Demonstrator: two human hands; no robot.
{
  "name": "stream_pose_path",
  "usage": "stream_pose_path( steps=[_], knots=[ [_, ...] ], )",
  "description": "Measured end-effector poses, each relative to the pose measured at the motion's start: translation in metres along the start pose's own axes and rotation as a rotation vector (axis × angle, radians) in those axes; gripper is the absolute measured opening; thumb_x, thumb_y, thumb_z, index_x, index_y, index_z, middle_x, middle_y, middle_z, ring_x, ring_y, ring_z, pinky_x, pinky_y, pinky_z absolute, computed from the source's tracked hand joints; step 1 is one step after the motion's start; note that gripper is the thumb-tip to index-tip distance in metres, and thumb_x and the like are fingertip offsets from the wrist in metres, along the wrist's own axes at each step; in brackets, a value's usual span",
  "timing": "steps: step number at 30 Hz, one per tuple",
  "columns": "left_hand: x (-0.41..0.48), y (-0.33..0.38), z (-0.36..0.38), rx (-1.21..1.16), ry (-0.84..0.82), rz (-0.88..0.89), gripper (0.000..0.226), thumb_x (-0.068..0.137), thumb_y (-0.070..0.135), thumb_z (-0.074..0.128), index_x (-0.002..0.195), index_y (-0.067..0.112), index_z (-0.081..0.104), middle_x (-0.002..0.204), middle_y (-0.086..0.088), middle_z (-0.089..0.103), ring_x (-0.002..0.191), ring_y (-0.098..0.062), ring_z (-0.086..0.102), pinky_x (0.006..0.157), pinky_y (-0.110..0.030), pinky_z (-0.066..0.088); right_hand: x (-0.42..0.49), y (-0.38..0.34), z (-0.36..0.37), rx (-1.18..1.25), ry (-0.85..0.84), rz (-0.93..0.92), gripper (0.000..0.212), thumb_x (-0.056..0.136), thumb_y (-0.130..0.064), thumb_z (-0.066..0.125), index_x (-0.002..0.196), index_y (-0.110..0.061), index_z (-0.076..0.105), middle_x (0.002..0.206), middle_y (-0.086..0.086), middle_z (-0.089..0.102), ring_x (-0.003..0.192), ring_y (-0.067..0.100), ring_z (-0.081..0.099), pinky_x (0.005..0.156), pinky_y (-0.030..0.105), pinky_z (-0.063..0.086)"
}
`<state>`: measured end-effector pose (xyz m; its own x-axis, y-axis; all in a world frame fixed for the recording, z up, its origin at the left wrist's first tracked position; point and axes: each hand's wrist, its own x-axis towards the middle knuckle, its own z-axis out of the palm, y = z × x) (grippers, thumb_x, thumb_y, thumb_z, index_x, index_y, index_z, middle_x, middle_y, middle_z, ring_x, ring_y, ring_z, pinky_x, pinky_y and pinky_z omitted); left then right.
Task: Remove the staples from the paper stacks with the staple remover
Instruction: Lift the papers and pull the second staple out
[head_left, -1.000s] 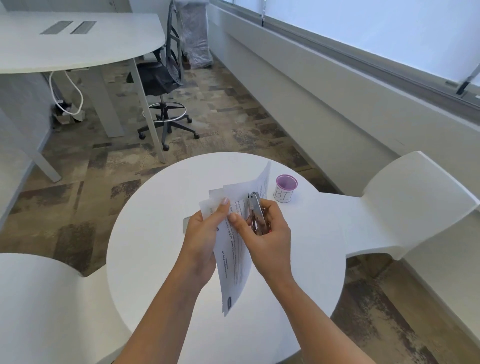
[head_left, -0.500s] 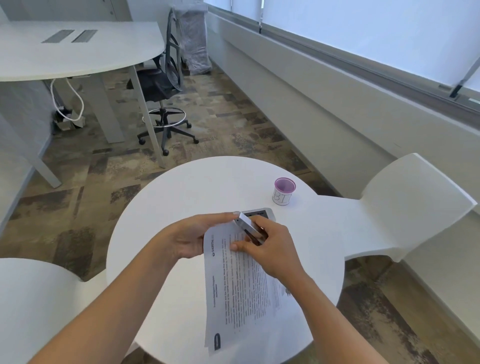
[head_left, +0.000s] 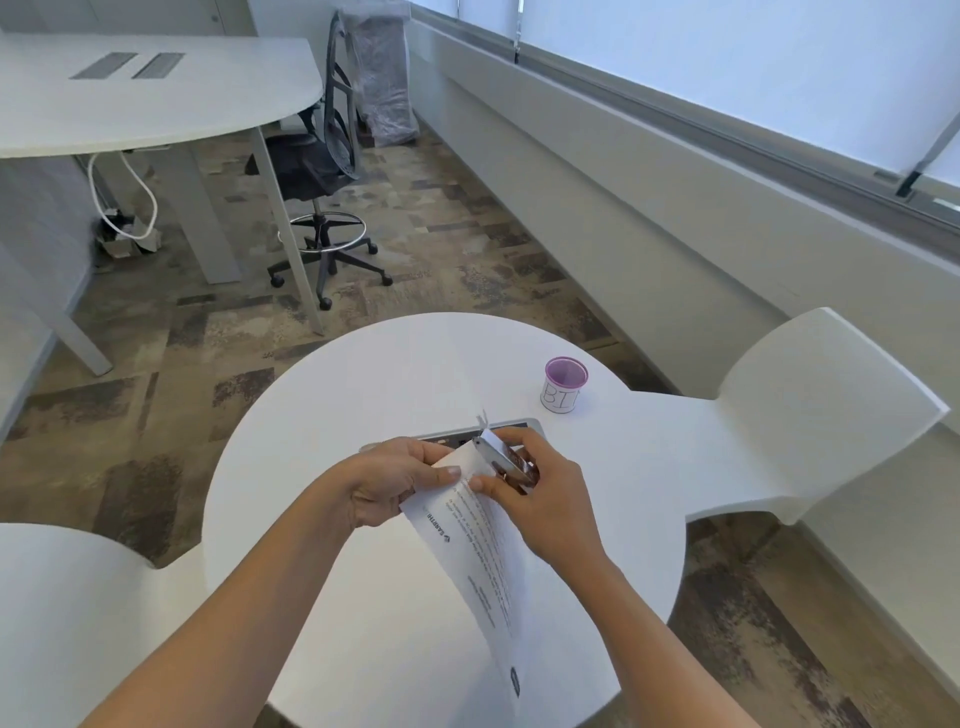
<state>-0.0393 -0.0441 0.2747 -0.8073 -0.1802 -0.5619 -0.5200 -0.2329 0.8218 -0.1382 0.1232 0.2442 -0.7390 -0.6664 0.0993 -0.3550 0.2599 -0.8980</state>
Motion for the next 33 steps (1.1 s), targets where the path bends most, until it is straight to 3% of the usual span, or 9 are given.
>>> stream_pose_path(
  steps=[4, 8, 11, 16, 23, 28, 33],
  knots=[
    [0.002, -0.008, 0.004, -0.127, 0.073, 0.008, 0.023, 0.094, 0.001, 0.057, 0.112, -0.001, 0.070, 0.101, -0.018, 0.073, 0.084, -0.026, 0.072, 0.077, -0.034, 0.059, 0.000, 0.002, -0.001, -0.019, -0.022, 0.019, 0.028, 0.081, -0.051, 0.069, 0.104, -0.043, 0.055, 0.083, -0.018, 0.066, 0.070, -0.001, 0.059, 0.062, 0.013, 0.046],
    [0.003, -0.014, 0.014, -0.273, 0.216, 0.040, 0.016, 0.092, 0.008, 0.063, 0.101, 0.001, 0.074, 0.094, -0.018, 0.075, 0.078, -0.027, 0.072, 0.076, -0.035, 0.058, -0.004, 0.008, 0.000, -0.081, -0.070, -0.005, 0.022, 0.086, -0.058, 0.058, 0.093, -0.038, 0.051, 0.076, -0.013, 0.061, 0.057, 0.005, 0.045, 0.057, 0.026, 0.042],
    [0.004, -0.016, 0.018, -0.301, 0.311, 0.093, 0.017, 0.092, 0.012, 0.065, 0.100, 0.000, 0.074, 0.090, -0.016, 0.076, 0.072, -0.025, 0.070, 0.071, -0.031, 0.058, -0.004, 0.011, 0.000, -0.191, -0.100, -0.035, 0.020, 0.087, -0.058, 0.056, 0.094, -0.040, 0.051, 0.081, -0.024, 0.060, 0.061, 0.006, 0.049, 0.056, 0.022, 0.040],
    [0.002, -0.013, 0.021, -0.321, 0.388, 0.168, 0.010, 0.089, 0.010, 0.067, 0.087, 0.008, 0.077, 0.073, -0.007, 0.077, 0.058, -0.016, 0.070, 0.055, -0.021, 0.056, -0.003, 0.009, -0.001, -0.274, -0.054, -0.083, 0.017, 0.087, -0.055, 0.058, 0.099, -0.043, 0.055, 0.087, -0.025, 0.065, 0.076, 0.002, 0.058, 0.057, 0.014, 0.037],
    [0.000, -0.008, 0.020, -0.234, 0.476, 0.253, 0.011, 0.088, 0.011, 0.070, 0.082, 0.015, 0.079, 0.075, -0.005, 0.078, 0.061, -0.013, 0.070, 0.059, -0.020, 0.056, 0.000, 0.005, 0.001, -0.331, 0.058, -0.119, 0.014, 0.088, -0.043, 0.063, 0.102, -0.040, 0.061, 0.086, -0.027, 0.067, 0.081, -0.003, 0.060, 0.058, 0.008, 0.038],
    [-0.002, -0.006, 0.021, -0.150, 0.522, 0.281, 0.008, 0.089, 0.013, 0.070, 0.088, 0.015, 0.078, 0.072, 0.002, 0.077, 0.060, -0.009, 0.069, 0.055, -0.016, 0.051, 0.000, 0.000, -0.001, -0.378, 0.121, -0.210, 0.014, 0.086, -0.035, 0.069, 0.100, -0.036, 0.066, 0.086, -0.021, 0.070, 0.075, 0.005, 0.062, 0.062, 0.026, 0.052],
    [-0.002, -0.004, 0.025, -0.078, 0.562, 0.310, 0.010, 0.090, 0.015, 0.069, 0.086, 0.018, 0.078, 0.072, 0.005, 0.077, 0.059, -0.005, 0.068, 0.053, -0.015, 0.049, -0.001, 0.000, -0.002, -0.389, 0.157, -0.254, 0.016, 0.085, -0.033, 0.069, 0.100, -0.036, 0.067, 0.087, -0.021, 0.071, 0.073, 0.007, 0.062, 0.061, 0.033, 0.053]
  ],
)
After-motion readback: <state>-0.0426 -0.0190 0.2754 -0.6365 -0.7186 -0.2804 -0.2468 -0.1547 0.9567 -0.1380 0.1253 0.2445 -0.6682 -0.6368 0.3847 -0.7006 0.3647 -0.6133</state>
